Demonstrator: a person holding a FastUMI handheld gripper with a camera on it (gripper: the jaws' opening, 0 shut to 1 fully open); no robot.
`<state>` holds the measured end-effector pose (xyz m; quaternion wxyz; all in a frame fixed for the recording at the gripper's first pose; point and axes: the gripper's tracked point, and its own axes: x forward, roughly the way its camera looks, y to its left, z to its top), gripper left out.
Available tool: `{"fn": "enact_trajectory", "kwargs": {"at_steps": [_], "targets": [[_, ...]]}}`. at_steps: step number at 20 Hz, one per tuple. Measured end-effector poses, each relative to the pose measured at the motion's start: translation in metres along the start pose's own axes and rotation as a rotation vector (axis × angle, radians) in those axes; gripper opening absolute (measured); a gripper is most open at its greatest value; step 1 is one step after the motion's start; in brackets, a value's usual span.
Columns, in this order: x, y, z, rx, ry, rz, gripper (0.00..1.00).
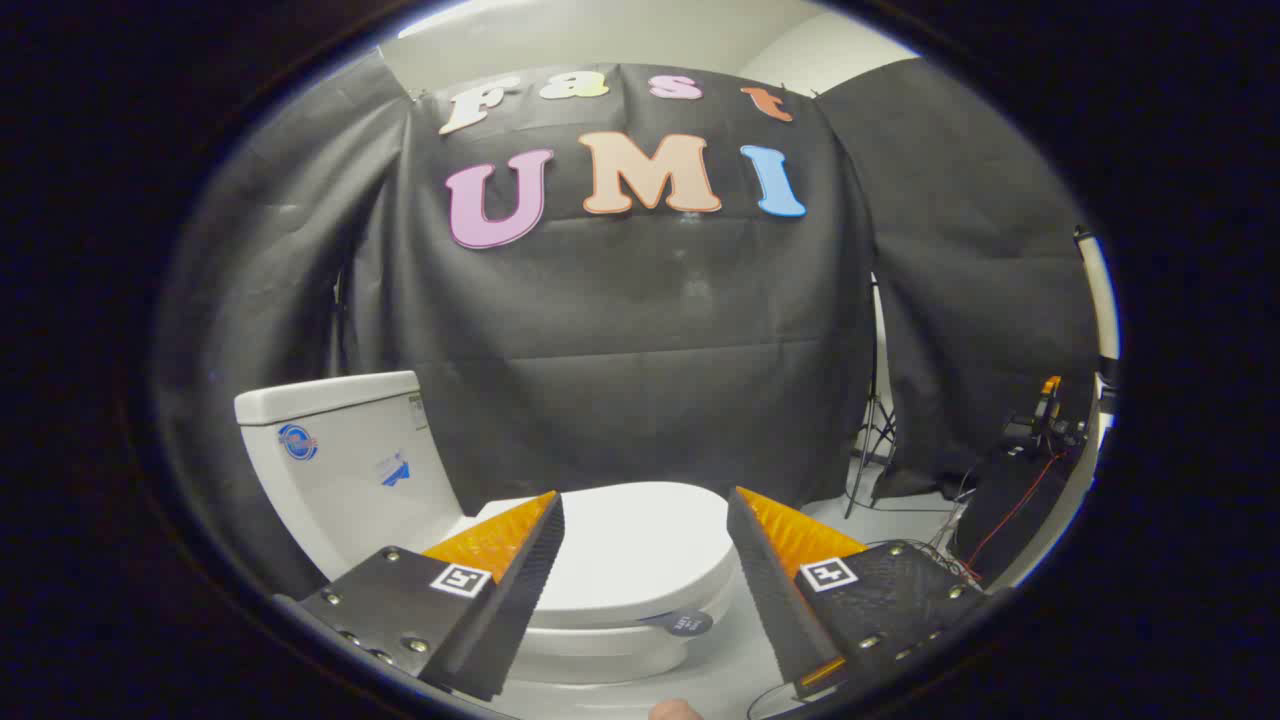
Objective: Open the toilet lid.
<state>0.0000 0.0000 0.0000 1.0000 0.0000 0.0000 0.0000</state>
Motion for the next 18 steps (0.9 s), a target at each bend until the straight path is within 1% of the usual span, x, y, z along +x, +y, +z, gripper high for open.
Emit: {"fn": "enact_trajectory", "kwargs": {"at_steps": [8,15,18], "targets": [[0.0,0.007,0.002,-0.023,-0.008,0.021,0.97],[-0.001,-0.002,0.001,-0.023,0.0,0.007,0.96],[0.001,-0.004,0.002,0.001,0.003,0.005,0.96]]}}
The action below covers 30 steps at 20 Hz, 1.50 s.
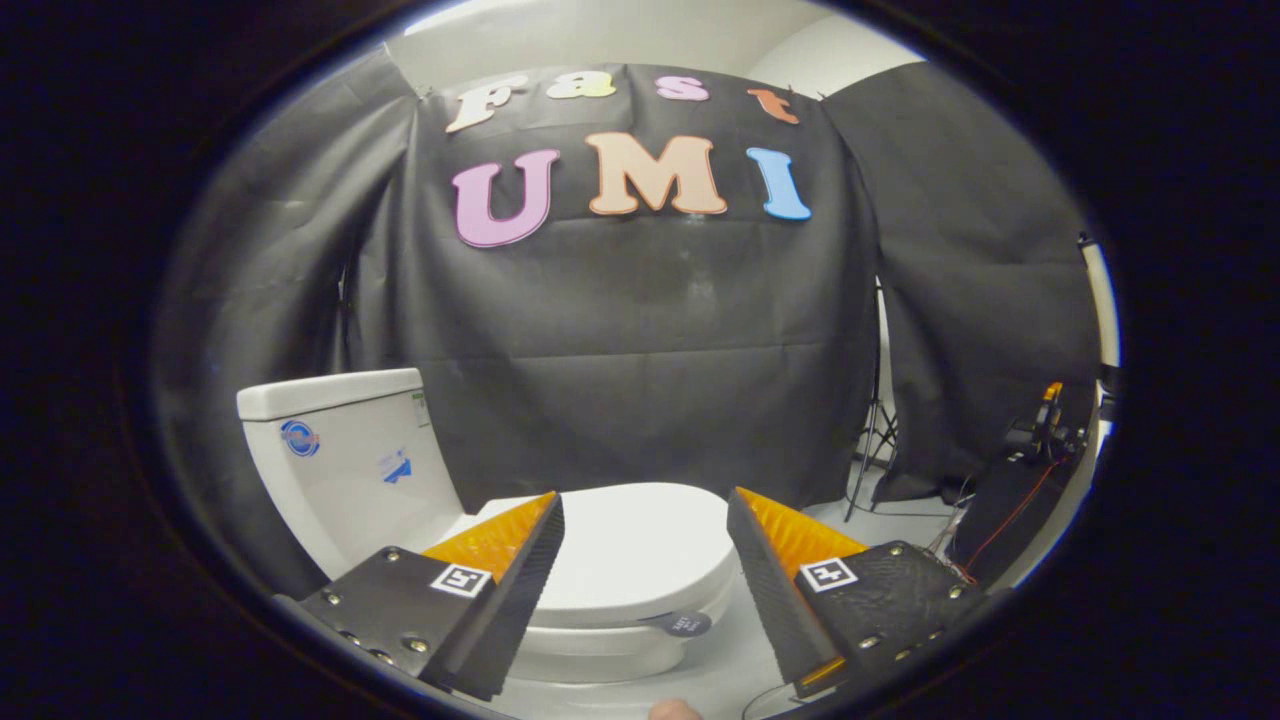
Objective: Open the toilet lid.
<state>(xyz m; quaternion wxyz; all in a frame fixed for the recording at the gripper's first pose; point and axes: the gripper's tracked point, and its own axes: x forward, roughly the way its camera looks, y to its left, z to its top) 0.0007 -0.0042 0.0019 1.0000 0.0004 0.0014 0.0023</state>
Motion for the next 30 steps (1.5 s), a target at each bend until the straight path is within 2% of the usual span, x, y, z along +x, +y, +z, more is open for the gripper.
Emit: {"fn": "enact_trajectory", "kwargs": {"at_steps": [12,23,26,30], "targets": [[0.002,-0.01,-0.017,-0.033,0.046,-0.016,0.97],[0.042,-0.035,-0.099,-0.066,0.339,0.001,0.97],[0.051,-0.054,-0.12,-0.019,0.414,-0.016,0.97],[0.063,-0.064,-0.171,0.055,0.551,-0.025,0.97]]}}
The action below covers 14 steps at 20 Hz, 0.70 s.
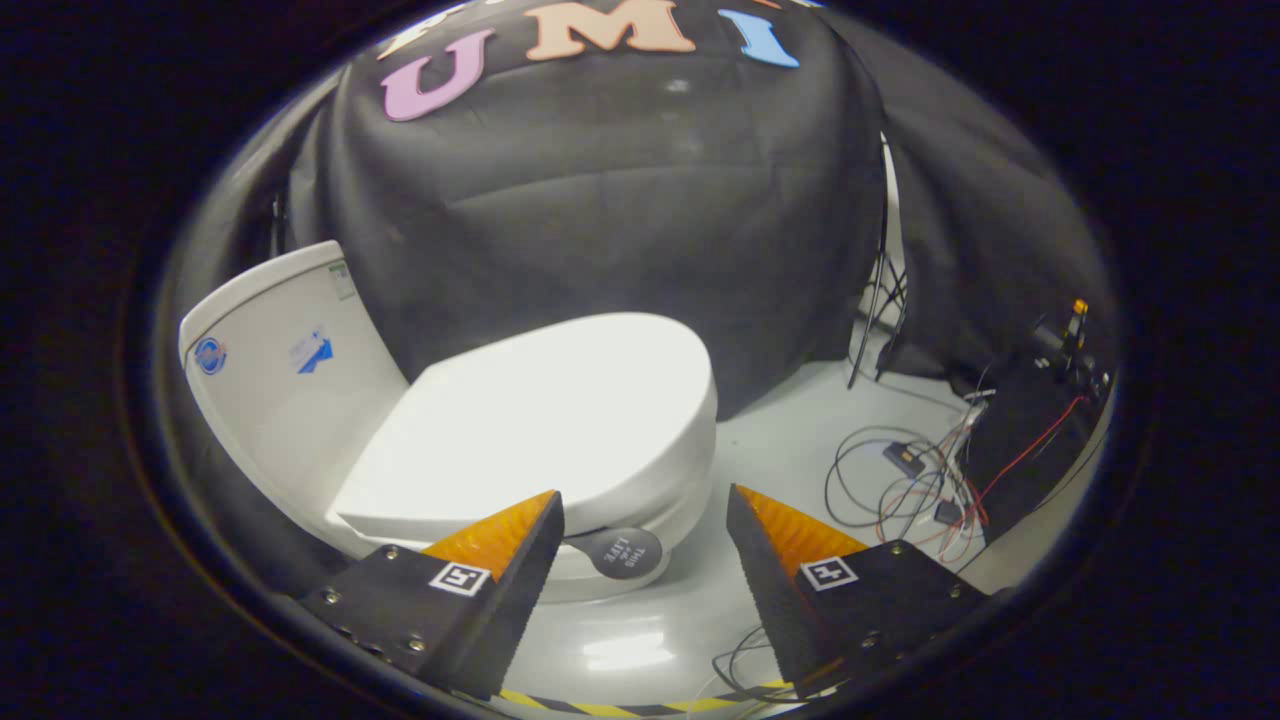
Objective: Open the toilet lid.
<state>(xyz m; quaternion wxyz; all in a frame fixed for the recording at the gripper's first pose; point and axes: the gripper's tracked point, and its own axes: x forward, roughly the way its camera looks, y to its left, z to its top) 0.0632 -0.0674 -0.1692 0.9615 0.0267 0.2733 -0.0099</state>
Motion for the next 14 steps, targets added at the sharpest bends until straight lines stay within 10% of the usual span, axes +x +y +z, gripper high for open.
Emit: {"fn": "enact_trajectory", "kwargs": {"at_steps": [9,14], "targets": [[0.032,0.014,-0.038,0.371,0.179,0.119,0.89],[0.034,0.016,-0.042,0.655,0.231,0.208,0.46]]}}
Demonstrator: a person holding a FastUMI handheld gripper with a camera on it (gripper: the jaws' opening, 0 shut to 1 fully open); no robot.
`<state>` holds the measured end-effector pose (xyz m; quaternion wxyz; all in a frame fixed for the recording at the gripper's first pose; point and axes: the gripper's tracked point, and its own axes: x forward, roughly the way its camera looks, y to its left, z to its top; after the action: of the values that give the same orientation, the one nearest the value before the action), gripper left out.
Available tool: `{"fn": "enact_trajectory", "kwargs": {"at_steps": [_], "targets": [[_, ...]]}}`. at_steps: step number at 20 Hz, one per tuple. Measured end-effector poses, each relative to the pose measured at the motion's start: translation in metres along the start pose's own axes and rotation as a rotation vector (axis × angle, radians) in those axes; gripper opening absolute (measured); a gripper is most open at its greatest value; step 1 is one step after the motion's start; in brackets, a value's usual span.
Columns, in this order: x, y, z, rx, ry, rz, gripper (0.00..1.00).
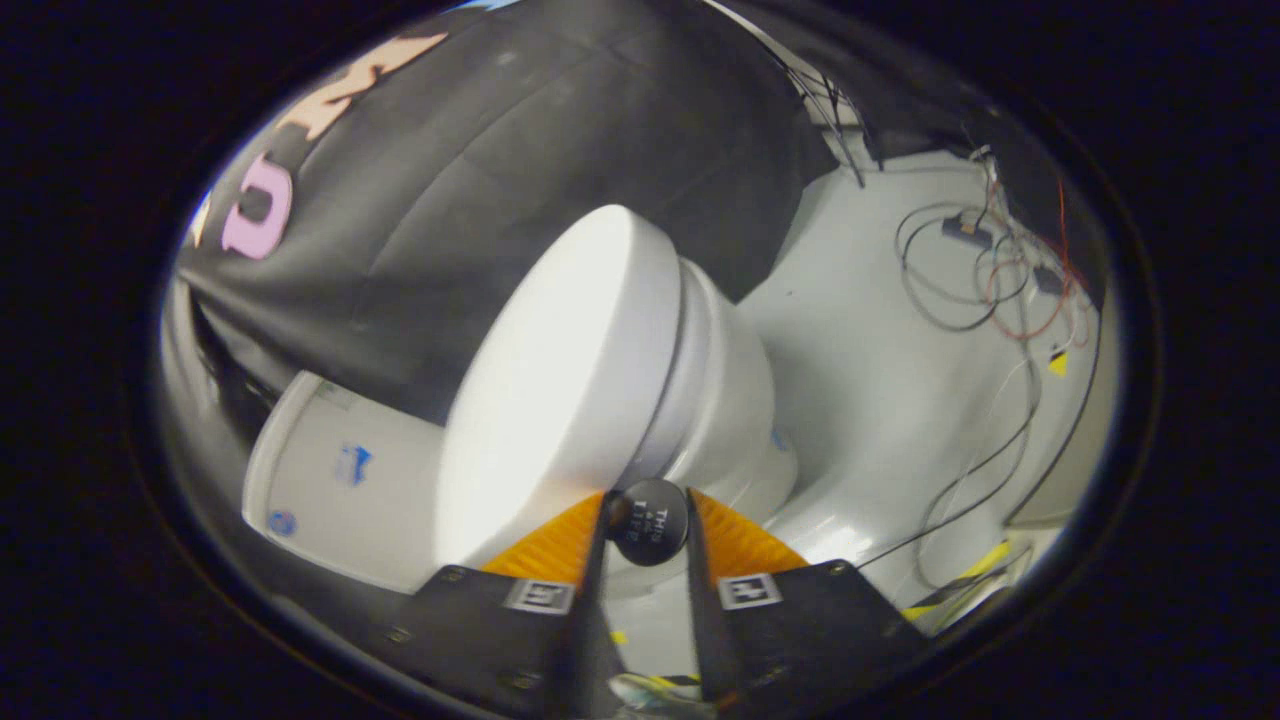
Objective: Open the toilet lid.
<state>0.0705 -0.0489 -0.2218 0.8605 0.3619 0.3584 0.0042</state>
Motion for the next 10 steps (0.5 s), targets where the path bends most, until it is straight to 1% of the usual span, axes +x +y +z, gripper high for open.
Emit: {"fn": "enact_trajectory", "kwargs": {"at_steps": [2,3,4,5,6,8,10], "targets": [[0.005,0.0,0.001,0.066,-0.002,0.04,0.32],[0.004,0.001,0.002,0.068,-0.002,0.061,0.25],[0.006,0.002,0.002,0.058,-0.004,0.067,0.21],[0.024,0.006,0.0,0.052,-0.003,0.079,0.21],[0.007,0.003,0.011,0.079,-0.02,0.082,0.18],[0.007,0.002,0.007,0.063,-0.016,0.077,0.12],[0.005,0.005,0.006,0.026,-0.008,0.08,0.11]]}}
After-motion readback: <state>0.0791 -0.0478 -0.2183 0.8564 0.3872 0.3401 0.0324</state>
